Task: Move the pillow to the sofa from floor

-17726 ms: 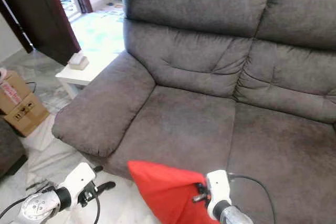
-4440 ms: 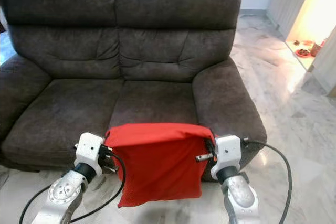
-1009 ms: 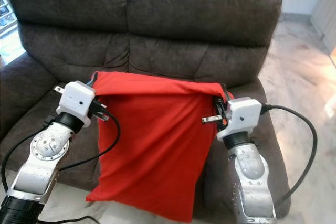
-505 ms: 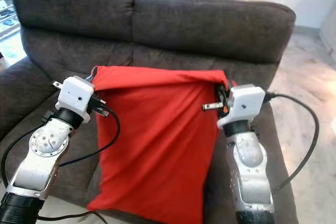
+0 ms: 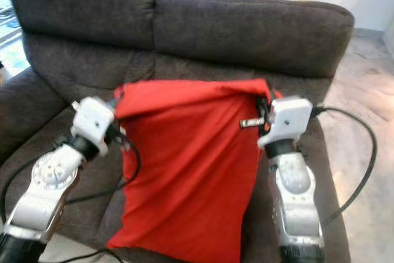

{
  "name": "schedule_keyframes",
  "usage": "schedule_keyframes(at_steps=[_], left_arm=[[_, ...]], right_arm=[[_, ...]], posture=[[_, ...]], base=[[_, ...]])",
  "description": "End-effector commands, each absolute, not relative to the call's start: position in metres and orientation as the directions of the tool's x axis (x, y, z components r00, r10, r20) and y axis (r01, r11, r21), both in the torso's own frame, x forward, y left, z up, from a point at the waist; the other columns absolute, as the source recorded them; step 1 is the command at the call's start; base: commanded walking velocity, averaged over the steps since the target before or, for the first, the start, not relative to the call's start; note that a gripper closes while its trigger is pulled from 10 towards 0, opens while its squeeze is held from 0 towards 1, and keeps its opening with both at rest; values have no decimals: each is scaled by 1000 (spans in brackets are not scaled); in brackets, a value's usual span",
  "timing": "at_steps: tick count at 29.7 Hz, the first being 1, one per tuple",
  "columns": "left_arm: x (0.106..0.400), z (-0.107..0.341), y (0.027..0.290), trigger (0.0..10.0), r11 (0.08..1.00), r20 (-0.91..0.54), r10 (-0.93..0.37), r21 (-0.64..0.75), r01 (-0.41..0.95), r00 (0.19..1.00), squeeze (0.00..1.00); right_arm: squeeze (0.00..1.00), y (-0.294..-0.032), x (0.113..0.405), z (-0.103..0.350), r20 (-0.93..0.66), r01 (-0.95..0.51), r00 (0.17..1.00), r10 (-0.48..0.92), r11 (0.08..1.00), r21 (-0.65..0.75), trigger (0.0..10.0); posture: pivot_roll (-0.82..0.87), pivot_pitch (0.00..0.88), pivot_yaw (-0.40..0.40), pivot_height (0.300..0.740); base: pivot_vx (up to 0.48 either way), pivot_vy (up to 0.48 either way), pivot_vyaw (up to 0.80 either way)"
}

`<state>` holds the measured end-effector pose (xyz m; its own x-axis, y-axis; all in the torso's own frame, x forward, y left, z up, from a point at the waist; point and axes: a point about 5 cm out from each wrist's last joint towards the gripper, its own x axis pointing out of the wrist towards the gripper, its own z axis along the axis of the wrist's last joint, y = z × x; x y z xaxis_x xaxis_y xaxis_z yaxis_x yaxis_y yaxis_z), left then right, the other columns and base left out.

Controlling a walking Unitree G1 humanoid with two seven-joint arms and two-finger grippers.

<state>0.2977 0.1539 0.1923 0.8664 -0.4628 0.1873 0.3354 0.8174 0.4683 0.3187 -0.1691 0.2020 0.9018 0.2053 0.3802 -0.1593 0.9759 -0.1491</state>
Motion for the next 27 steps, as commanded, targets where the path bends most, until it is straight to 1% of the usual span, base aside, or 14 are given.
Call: schedule_keyframes(at_steps=[1, 3, 9, 10, 11, 13, 15, 19, 21, 22, 24, 25, 27], left_arm=[[294, 178, 146, 10000, 777, 99, -526, 460, 430, 844, 0], [291, 172, 144, 10000, 764, 71, -543, 456, 457, 837, 0], [293, 165, 147, 10000, 748, 26, -537, 478, 461, 843, 0], [294, 165, 148, 10000, 748, 27, -527, 489, 448, 850, 0], [299, 169, 152, 10000, 765, 46, -493, 498, 408, 869, 0], [299, 169, 152, 10000, 765, 46, -493, 498, 408, 869, 0], [306, 180, 160, 10000, 776, 80, -461, 519, 358, 884, 0], [314, 190, 162, 10000, 778, 110, -460, 528, 341, 881, 0], [323, 196, 160, 10000, 761, 123, -470, 558, 330, 874, 0], [331, 204, 159, 10000, 759, 149, -467, 574, 308, 872, 0], [336, 212, 160, 10000, 762, 174, -460, 581, 286, 871, 0], [340, 218, 162, 10000, 764, 193, -453, 587, 268, 870, 0], [342, 221, 163, 10000, 765, 199, -450, 589, 261, 870, 0]], right_arm=[[0, -164, 317, 199, 375, -187, 897, 235, 969, -160, 10000], [0, -164, 317, 193, 357, -190, 903, 238, 968, -164, 10000], [0, -170, 317, 178, 294, -178, 931, 218, 971, -157, 10000], [0, -171, 316, 176, 288, -173, 934, 213, 972, -158, 10000], [0, -174, 317, 175, 277, -149, 941, 192, 975, -167, 10000], [0, -174, 317, 175, 277, -149, 941, 192, 975, -167, 10000], [0, -181, 318, 175, 281, -107, 948, 152, 980, -167, 10000], [0, -186, 321, 176, 279, -82, 952, 129, 982, -172, 10000], [0, -193, 326, 176, 277, -34, 958, 79, 986, -166, 10000], [0, -201, 329, 177, 286, 21, 958, 27, 986, -164, 10000], [0, -209, 331, 180, 295, 66, 955, -17, 985, -158, 10000], [0, -217, 332, 185, 310, 107, 949, -60, 985, -138, 10000], [0, -221, 332, 188, 322, 124, 943, -80, 985, -118, 10000]], posture=[[-4, 91, 28, 740], [-4, 92, 27, 740], [-6, 87, 27, 740], [-6, 85, 28, 740], [-9, 84, 29, 740], [-9, 84, 29, 740], [-6, 79, 29, 740], [1, 76, 28, 740], [4, 77, 29, 740], [-1, 76, 31, 740], [-2, 77, 33, 740], [-3, 79, 35, 740], [-3, 79, 35, 740]], base=[[0, 0, 0], [0, 0, 0], [0, 0, 0], [0, 0, 0], [0, 0, 0], [0, 0, 0], [0, 0, 0], [0, 0, 0], [0, 0, 0], [0, 0, 0], [0, 0, 0], [0, 0, 0], [0, 0, 0]])
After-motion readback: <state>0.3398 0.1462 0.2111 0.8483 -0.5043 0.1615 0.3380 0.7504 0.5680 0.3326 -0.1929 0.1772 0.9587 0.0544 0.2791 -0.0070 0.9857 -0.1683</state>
